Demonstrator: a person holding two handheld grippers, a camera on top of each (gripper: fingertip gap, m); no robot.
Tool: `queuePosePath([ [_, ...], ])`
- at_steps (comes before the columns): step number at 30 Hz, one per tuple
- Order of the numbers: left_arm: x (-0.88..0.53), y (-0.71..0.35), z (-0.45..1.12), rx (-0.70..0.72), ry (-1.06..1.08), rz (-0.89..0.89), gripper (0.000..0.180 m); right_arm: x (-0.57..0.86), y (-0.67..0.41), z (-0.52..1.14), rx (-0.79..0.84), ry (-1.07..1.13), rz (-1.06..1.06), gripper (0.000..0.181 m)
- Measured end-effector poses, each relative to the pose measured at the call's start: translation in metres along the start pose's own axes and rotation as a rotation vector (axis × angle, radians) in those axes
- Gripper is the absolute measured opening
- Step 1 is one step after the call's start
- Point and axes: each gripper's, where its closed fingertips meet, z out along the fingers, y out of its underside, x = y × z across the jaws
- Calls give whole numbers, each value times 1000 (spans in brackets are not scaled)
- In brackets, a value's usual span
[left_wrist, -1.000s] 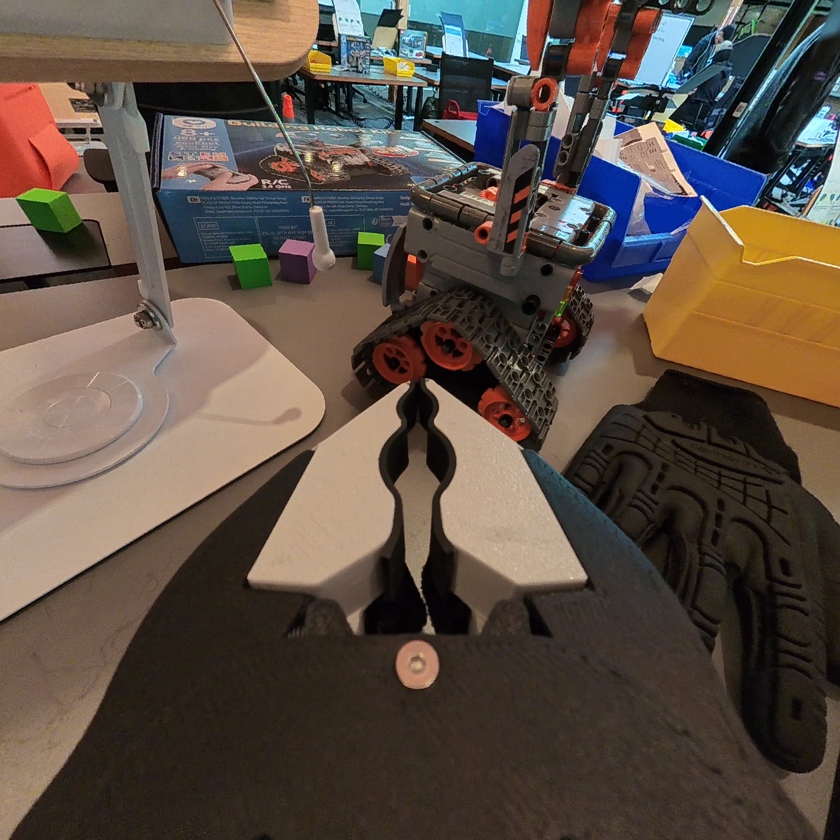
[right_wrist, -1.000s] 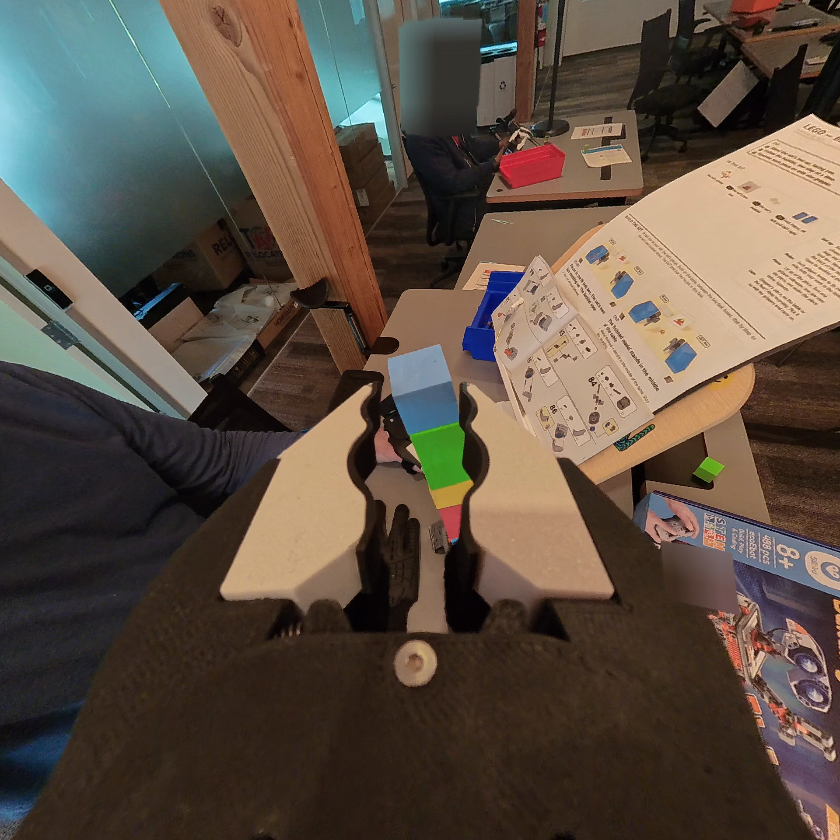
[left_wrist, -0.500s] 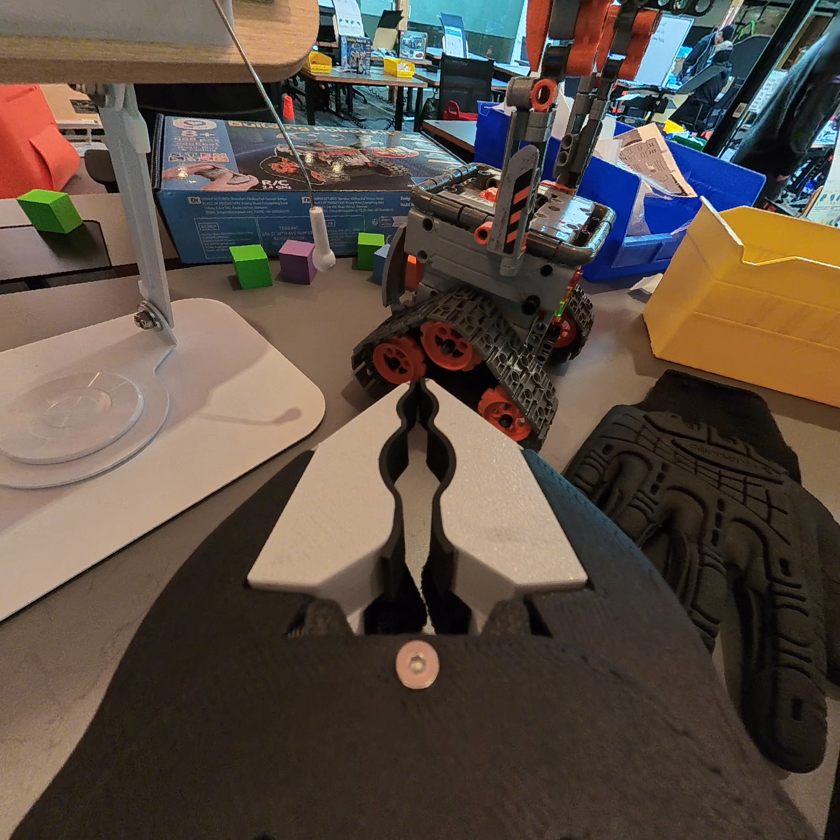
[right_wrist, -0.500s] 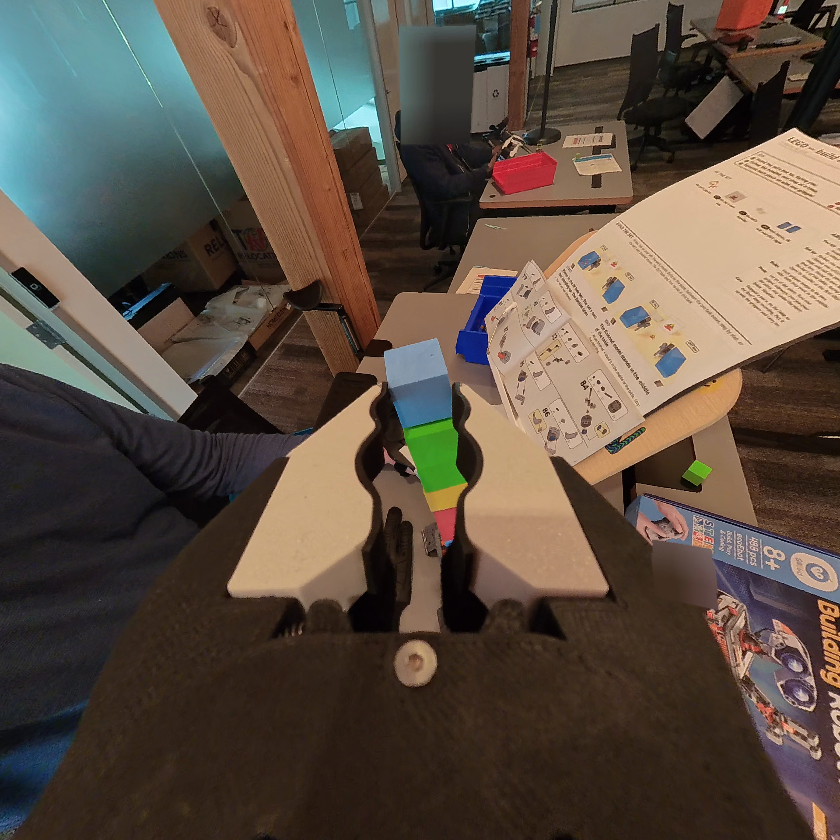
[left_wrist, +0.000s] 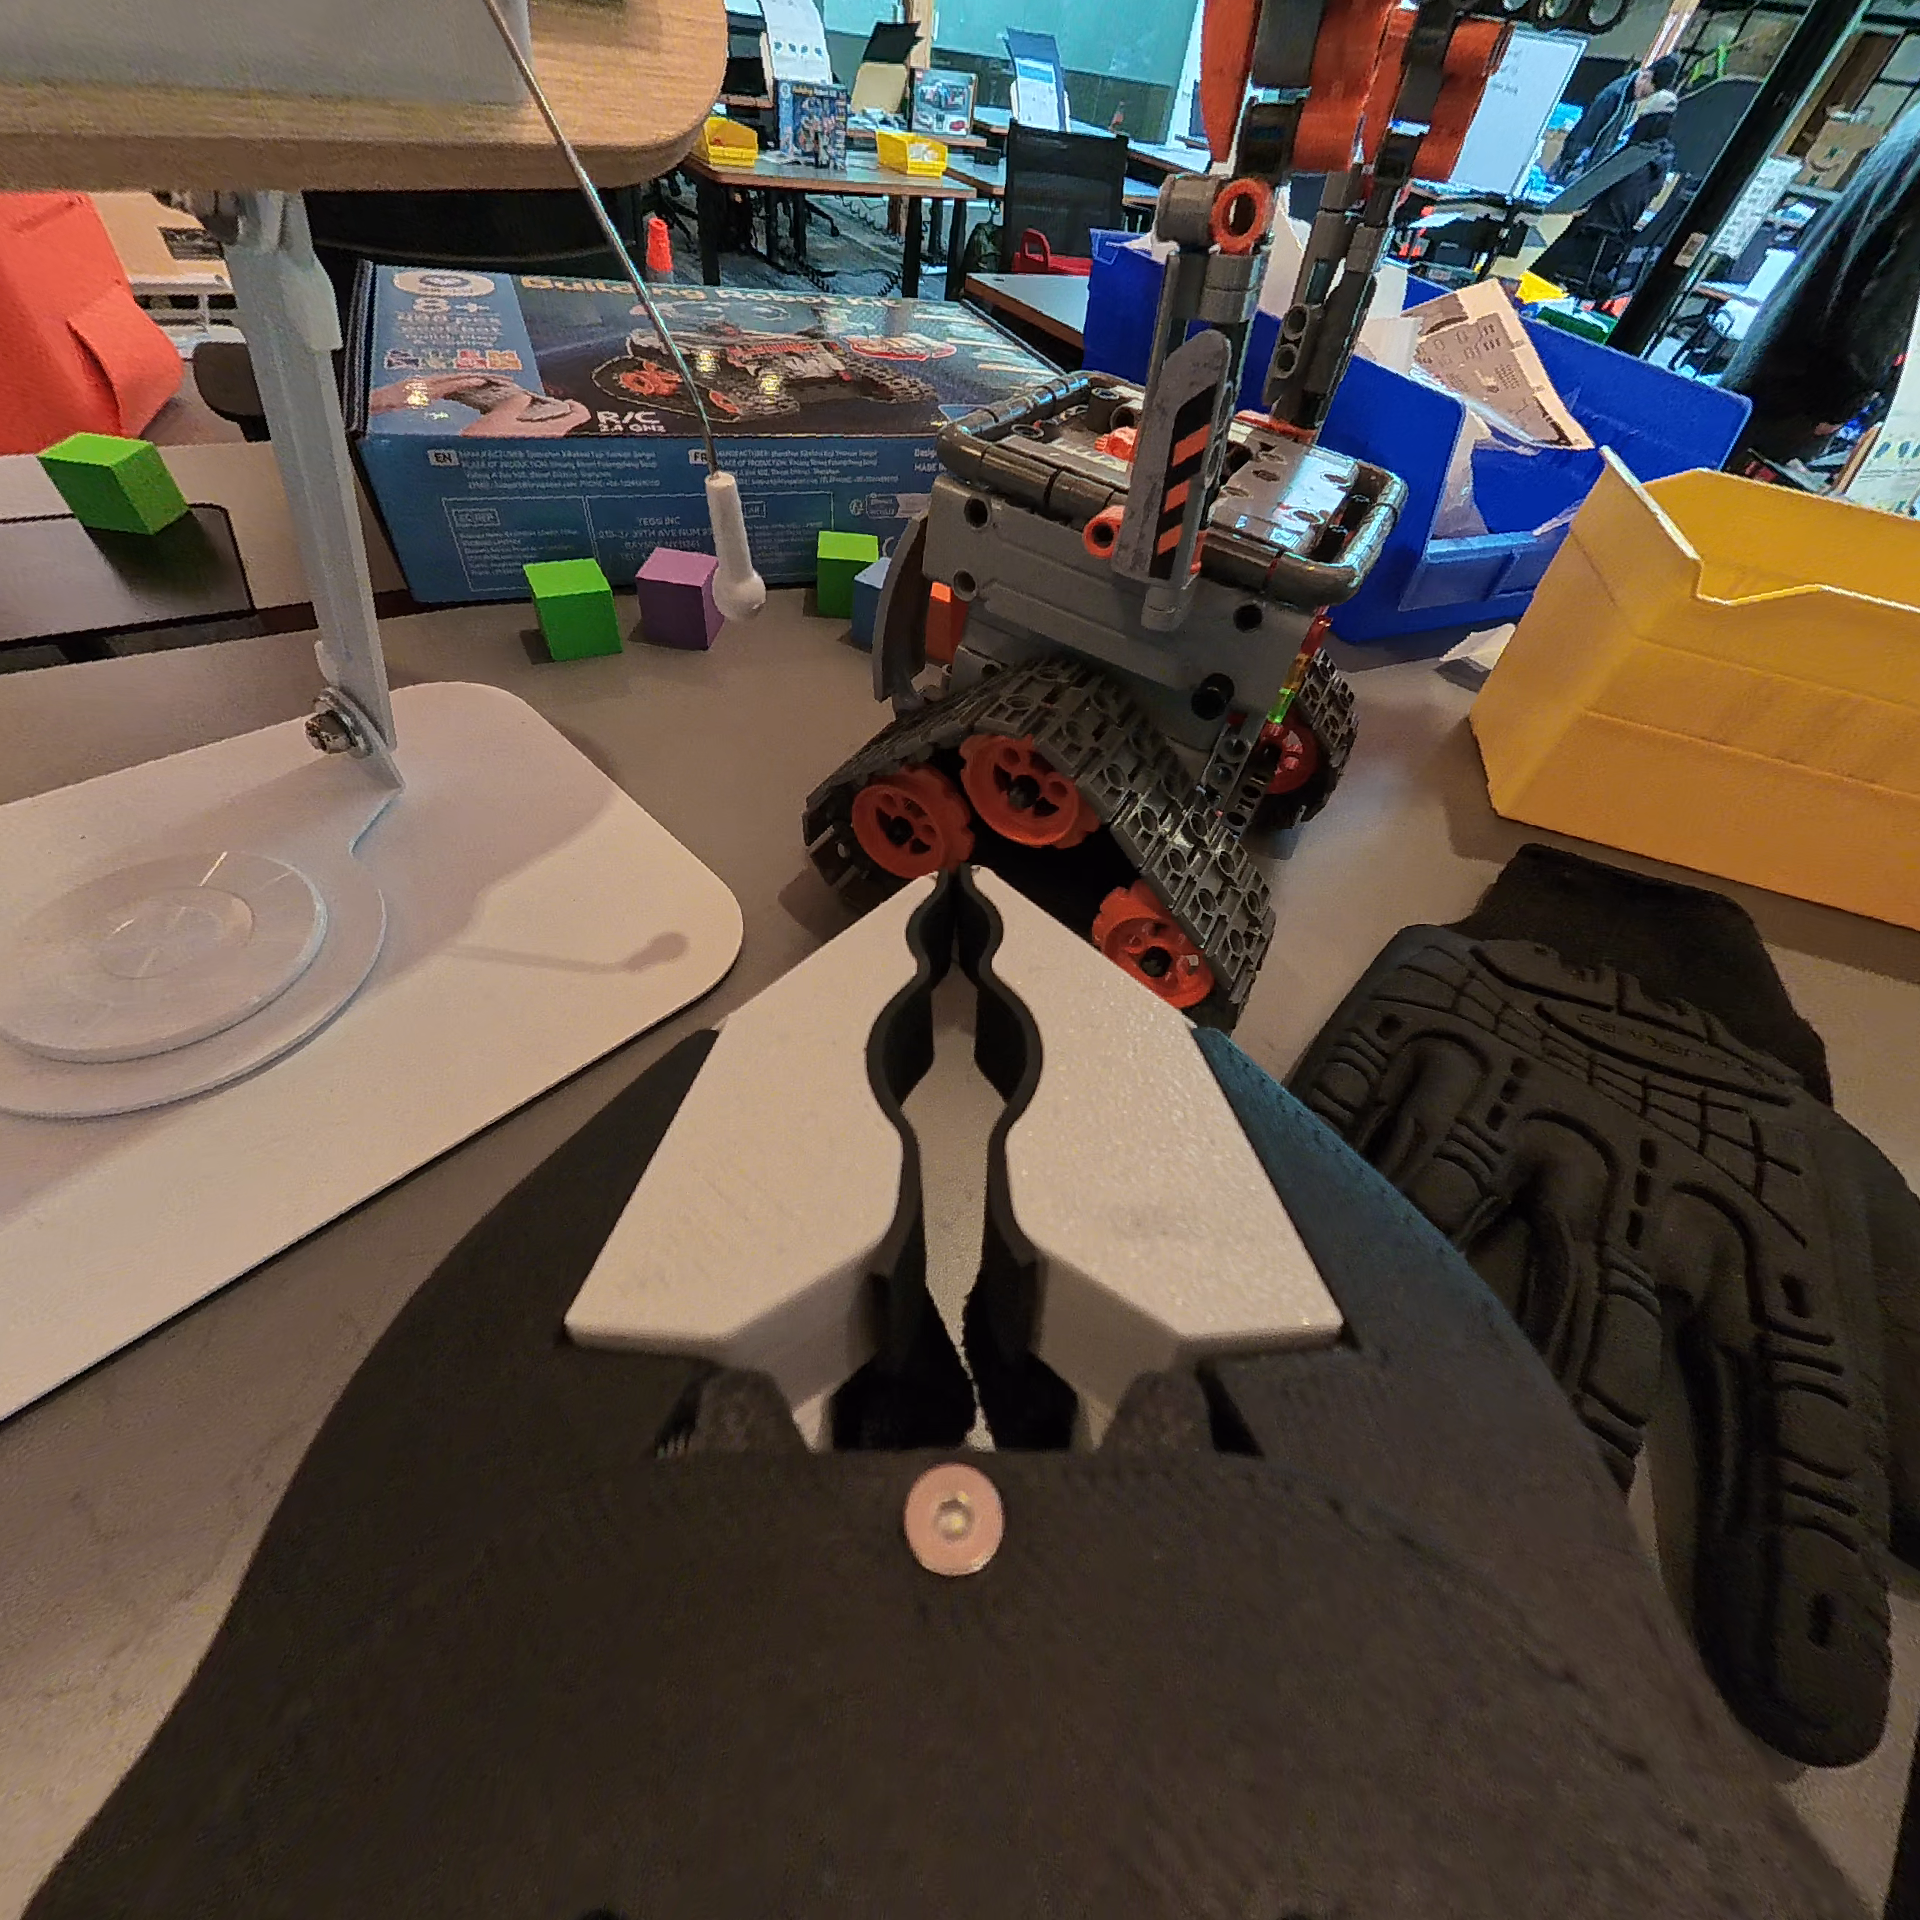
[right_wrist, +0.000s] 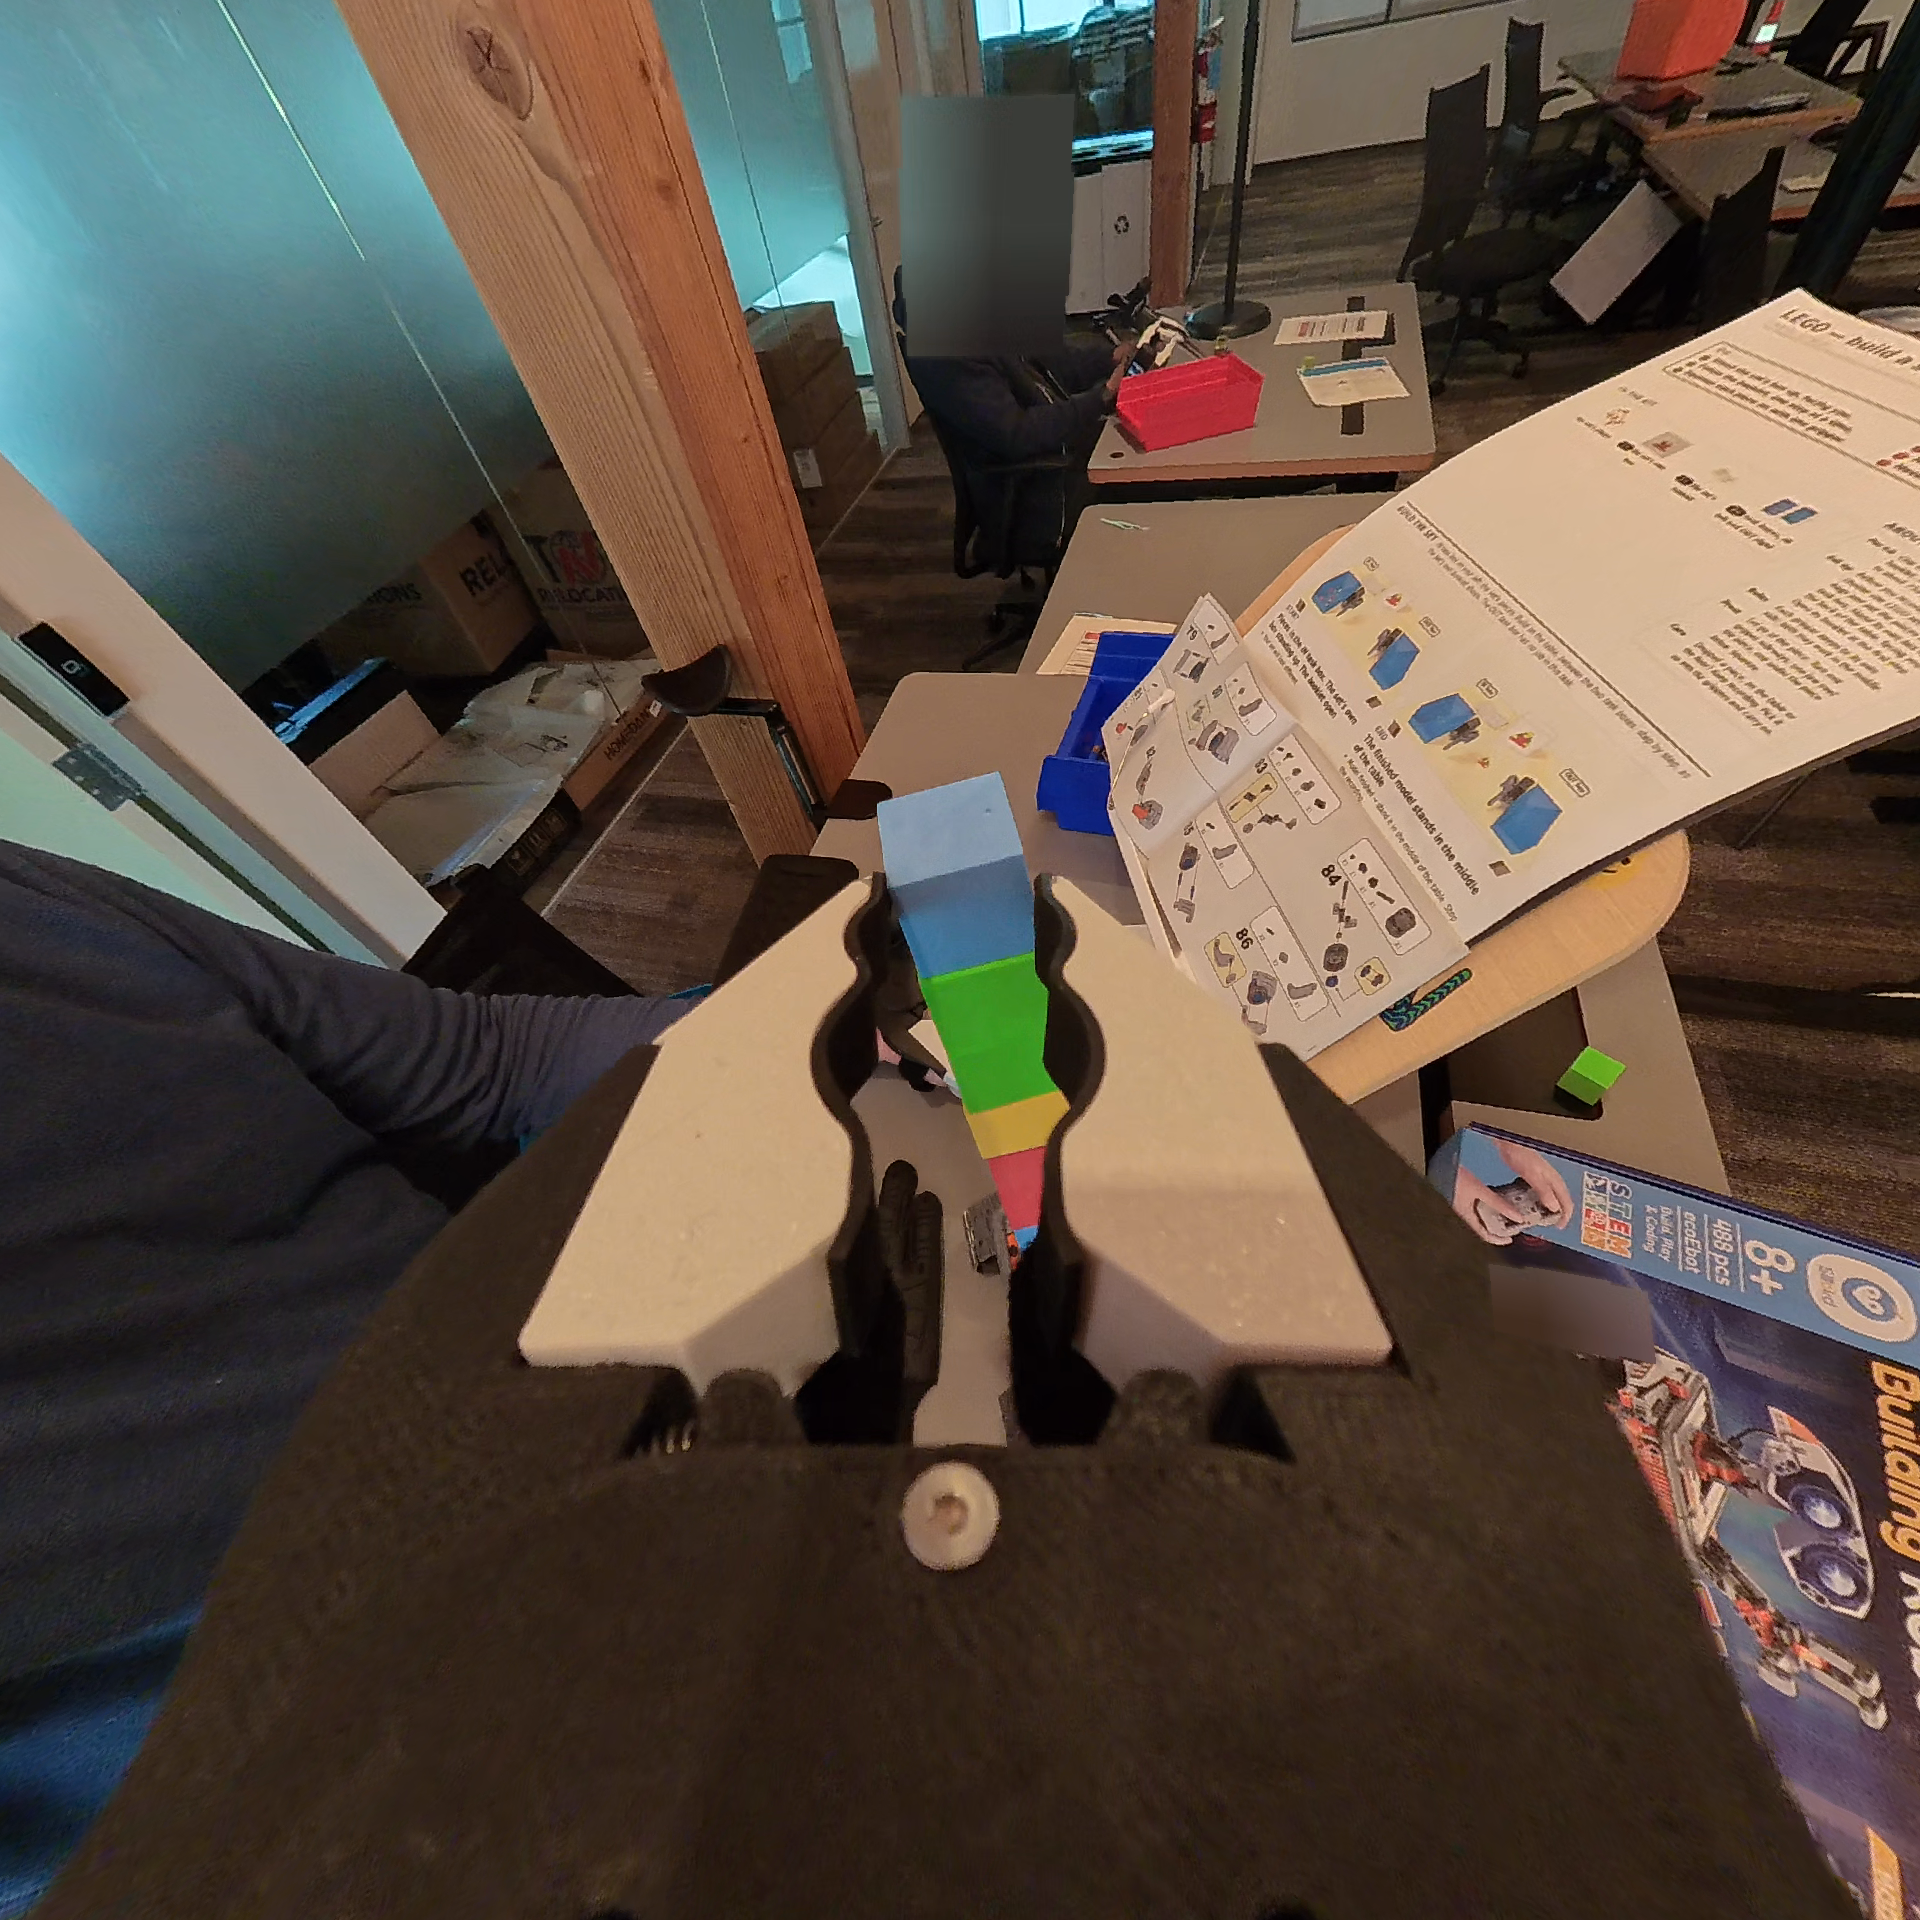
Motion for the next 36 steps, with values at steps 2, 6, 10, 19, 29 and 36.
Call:
queuePosePath([
  [2, 0, 0, 0, -1, 0, 0, 0, 0, 0, -1, 2, -1, 0, 26],
  [6, 0, 0, 0, -1, 1, 1, 0, 0, -1, -3, 15, -3, 1, 31],
  [10, 0, 0, 0, 0, 1, 0, 0, 0, -2, -7, 32, 14, -8, 34],
  [19, 0, 0, 0, 3, 1, -1, 0, 1, 8, -27, 57, 49, -21, 38],
  [29, 0, 0, 0, 3, 0, -1, 0, 54, 105, -29, -117, 208, 57, 38],
  [36, -1, 0, -1, 3, -5, -2, 0, 118, 222, 24, -391, 299, 146, 39],
])
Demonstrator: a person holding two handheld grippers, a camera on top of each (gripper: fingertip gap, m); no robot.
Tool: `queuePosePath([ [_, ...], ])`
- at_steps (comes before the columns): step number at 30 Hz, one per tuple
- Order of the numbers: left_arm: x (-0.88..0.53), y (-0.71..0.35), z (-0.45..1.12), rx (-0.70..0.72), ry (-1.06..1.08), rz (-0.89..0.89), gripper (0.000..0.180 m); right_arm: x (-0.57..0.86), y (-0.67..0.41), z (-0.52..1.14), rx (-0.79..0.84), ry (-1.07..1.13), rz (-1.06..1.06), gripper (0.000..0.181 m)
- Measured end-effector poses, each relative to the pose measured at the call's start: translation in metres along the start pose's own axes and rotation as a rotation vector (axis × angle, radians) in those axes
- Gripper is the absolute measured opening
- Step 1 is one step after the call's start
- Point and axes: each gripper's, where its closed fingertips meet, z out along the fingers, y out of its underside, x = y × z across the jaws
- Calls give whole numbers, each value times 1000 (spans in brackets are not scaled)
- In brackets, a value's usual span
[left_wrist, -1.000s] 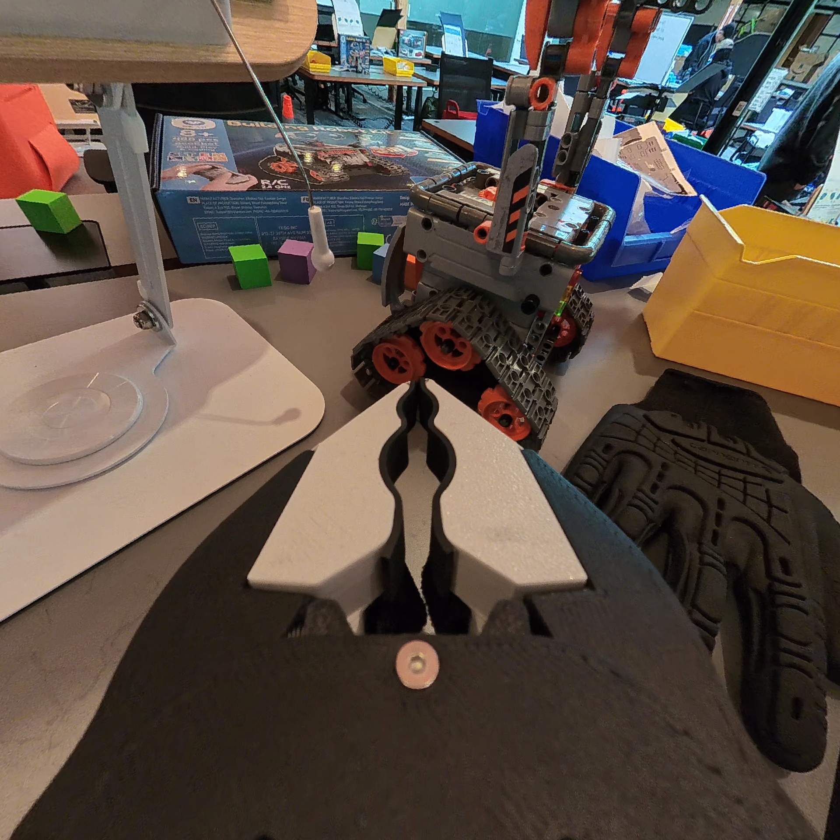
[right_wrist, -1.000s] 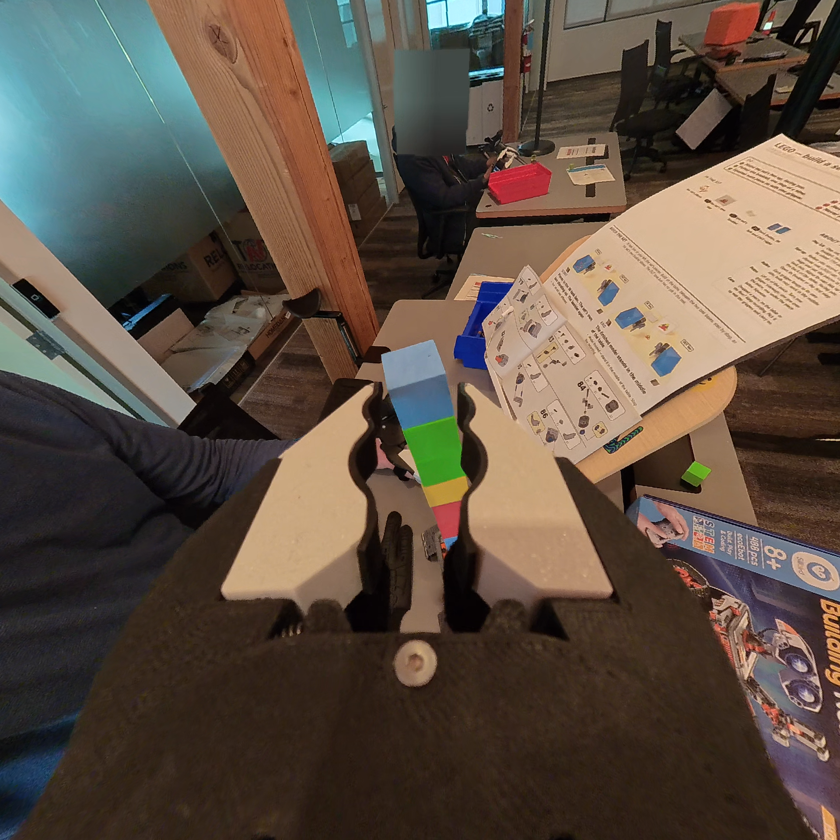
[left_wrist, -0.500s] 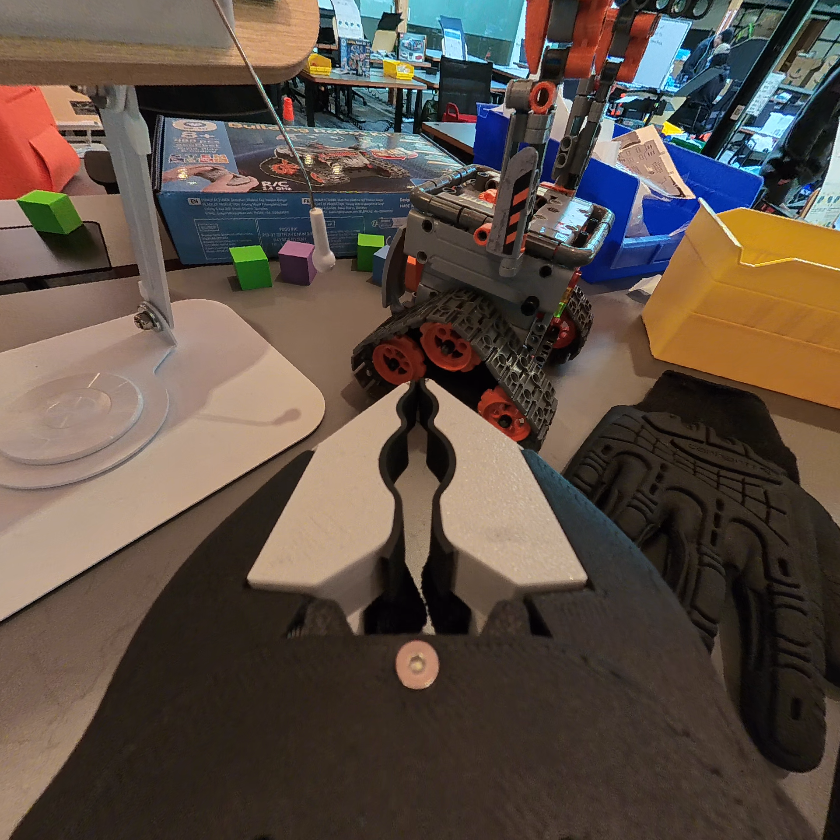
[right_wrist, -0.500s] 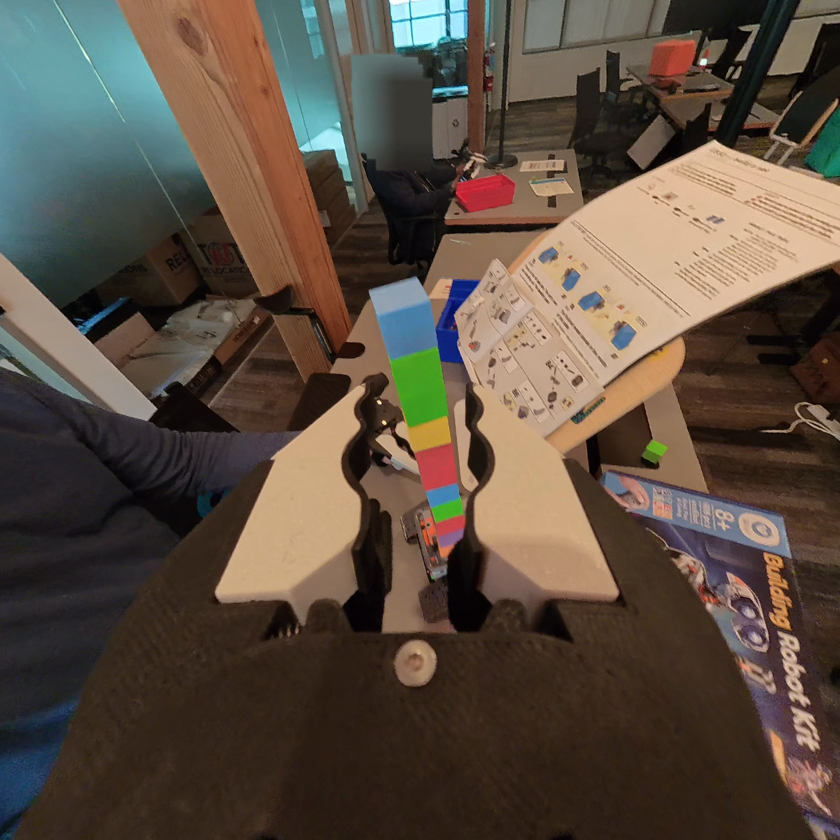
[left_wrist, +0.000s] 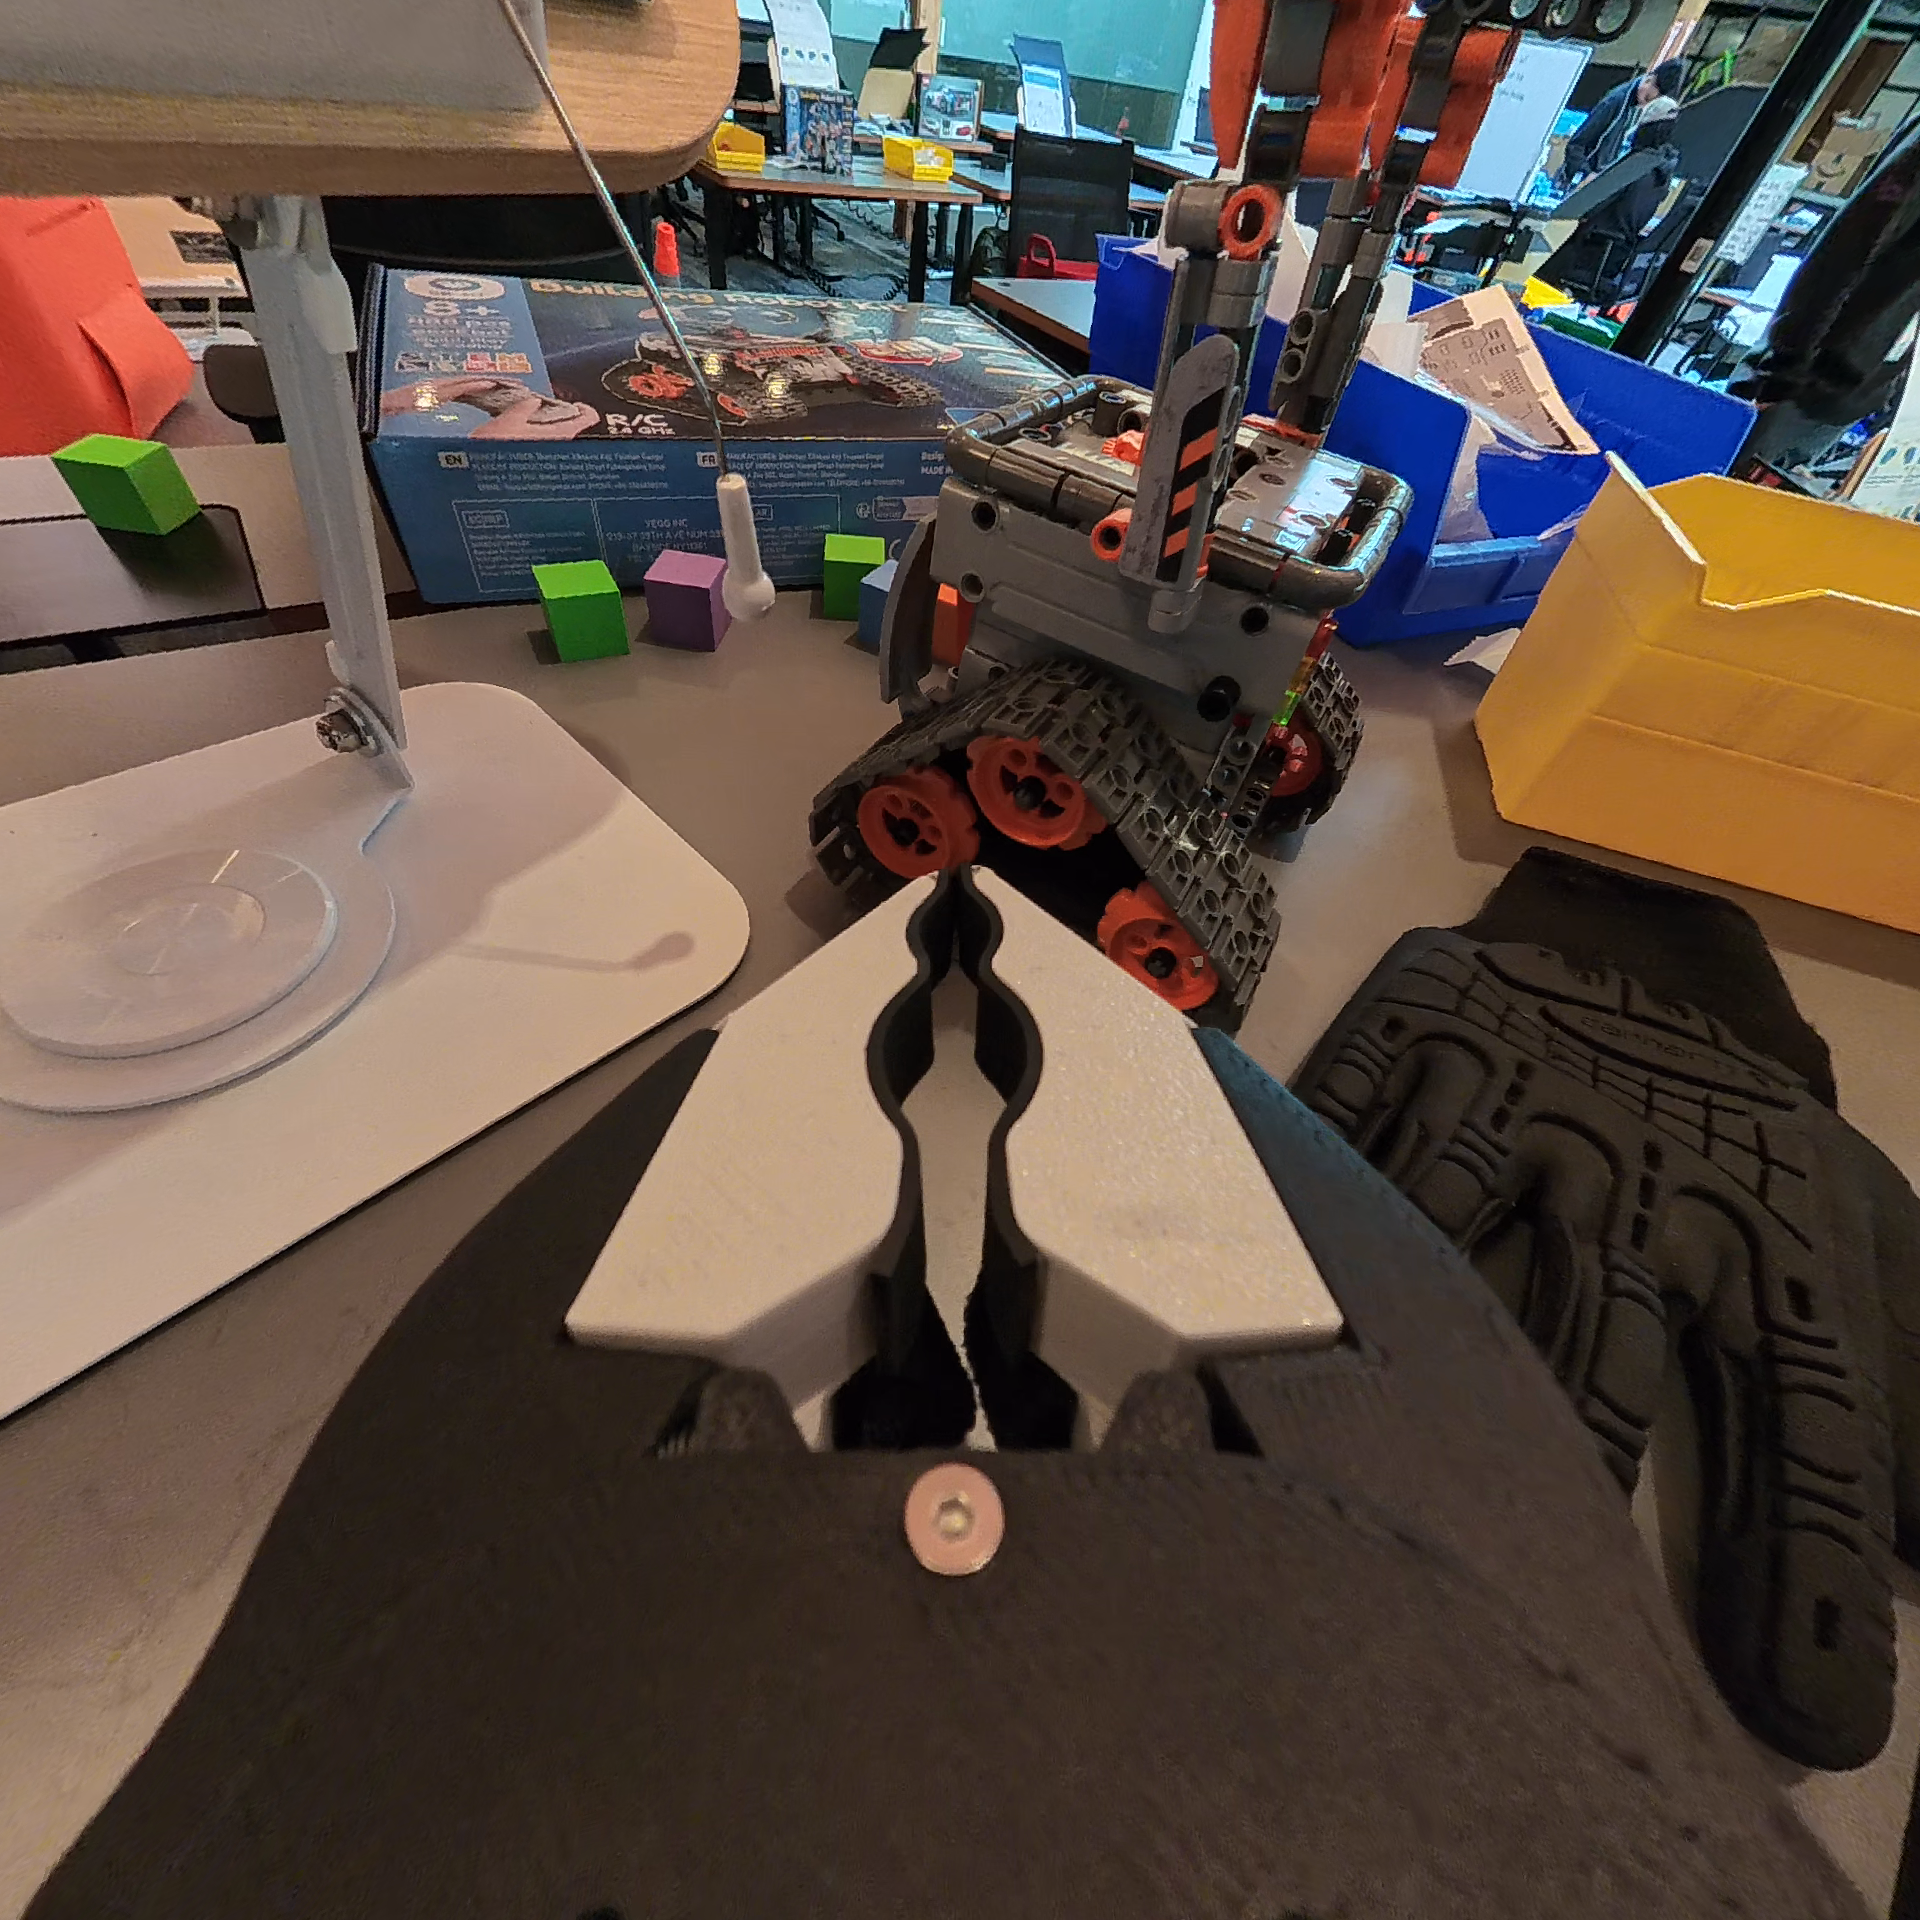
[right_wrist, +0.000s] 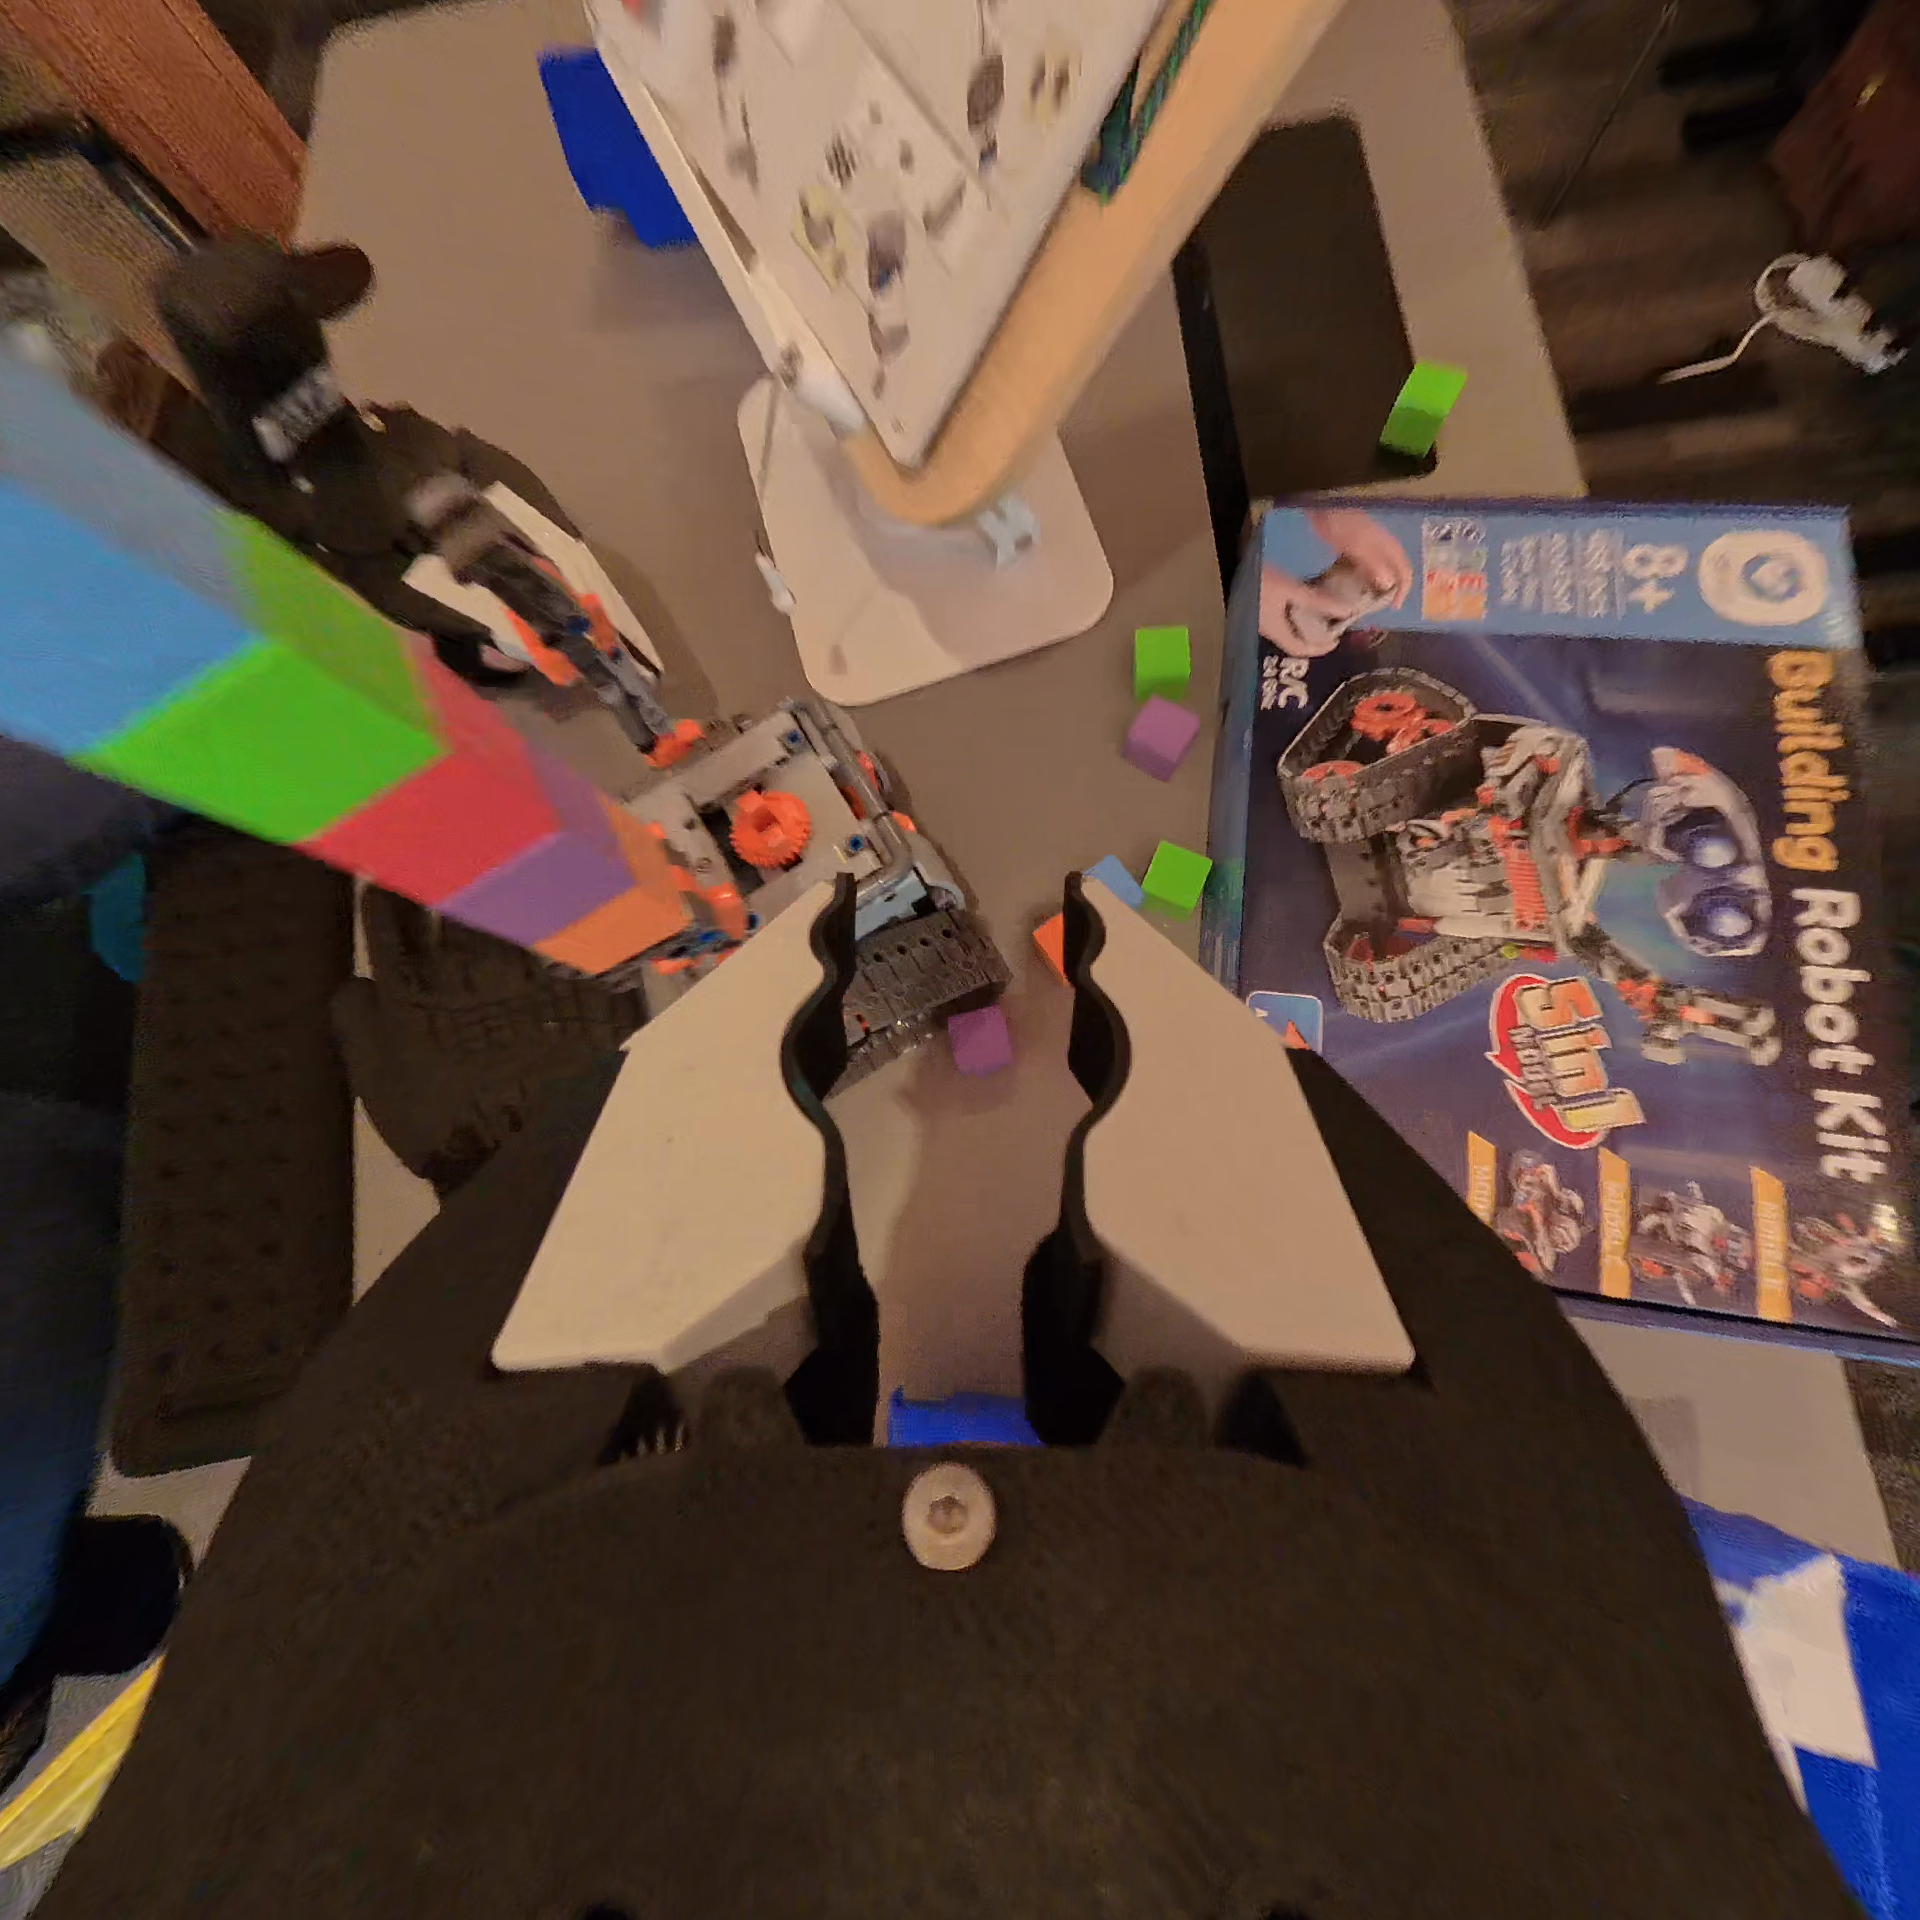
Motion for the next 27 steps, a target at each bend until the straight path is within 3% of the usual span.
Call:
queuePosePath([
  [4, -1, 0, 0, -1, -3, 1, 0, 25, 24, 63, -132, 40, -69, 38],
  [15, -2, 0, -1, 2, -2, -4, 0, 67, 26, 187, -196, -44, -482, 39],
  [21, -2, -1, -2, 3, 5, -6, 0, 88, 41, 226, -348, -30, -721, 44],
  [27, -1, 0, -1, -3, 11, -1, 0, 84, 43, 230, -330, -115, -735, 38],
])
